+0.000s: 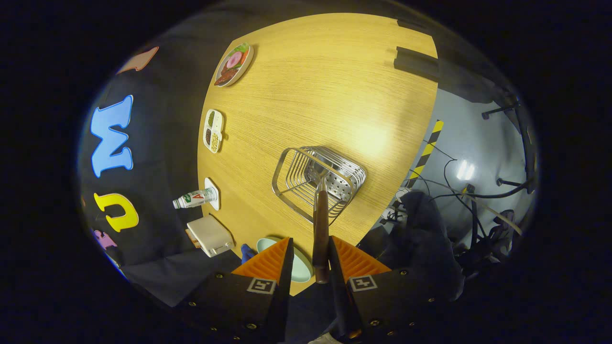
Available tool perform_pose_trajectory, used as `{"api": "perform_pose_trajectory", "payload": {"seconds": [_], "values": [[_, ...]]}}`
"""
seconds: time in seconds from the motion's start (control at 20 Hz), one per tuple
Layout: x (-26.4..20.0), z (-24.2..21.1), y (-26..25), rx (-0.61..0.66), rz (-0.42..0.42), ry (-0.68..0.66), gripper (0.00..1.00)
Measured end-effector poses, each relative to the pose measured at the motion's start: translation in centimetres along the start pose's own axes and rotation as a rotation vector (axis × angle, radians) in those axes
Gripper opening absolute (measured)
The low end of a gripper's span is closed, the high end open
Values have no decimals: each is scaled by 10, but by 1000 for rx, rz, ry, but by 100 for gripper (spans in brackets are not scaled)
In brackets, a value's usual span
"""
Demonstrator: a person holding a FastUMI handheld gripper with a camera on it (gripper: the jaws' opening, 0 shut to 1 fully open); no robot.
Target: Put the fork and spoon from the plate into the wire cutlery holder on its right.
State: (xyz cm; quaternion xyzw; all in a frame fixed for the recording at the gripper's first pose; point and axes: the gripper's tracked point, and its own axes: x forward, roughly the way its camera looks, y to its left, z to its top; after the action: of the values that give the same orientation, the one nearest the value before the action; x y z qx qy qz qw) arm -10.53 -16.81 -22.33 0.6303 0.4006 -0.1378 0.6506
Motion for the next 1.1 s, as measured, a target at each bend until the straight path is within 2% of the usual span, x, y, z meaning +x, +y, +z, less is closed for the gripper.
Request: {"api": "perform_pose_trajectory", "payload": {"seconds": [0.4, 0.5, 0.65, 0.8, 1.1], "values": [[-29, 25, 19, -138, -26, -205, 41], [-34, 34, 36, -231, -20, -311, 42], [-59, 56, 58, -433, -69, -526, 41], [-91, 65, 111, -586, -10, -731, 41], [-144, 52, 171, -792, 93, -1052, 41]]}}
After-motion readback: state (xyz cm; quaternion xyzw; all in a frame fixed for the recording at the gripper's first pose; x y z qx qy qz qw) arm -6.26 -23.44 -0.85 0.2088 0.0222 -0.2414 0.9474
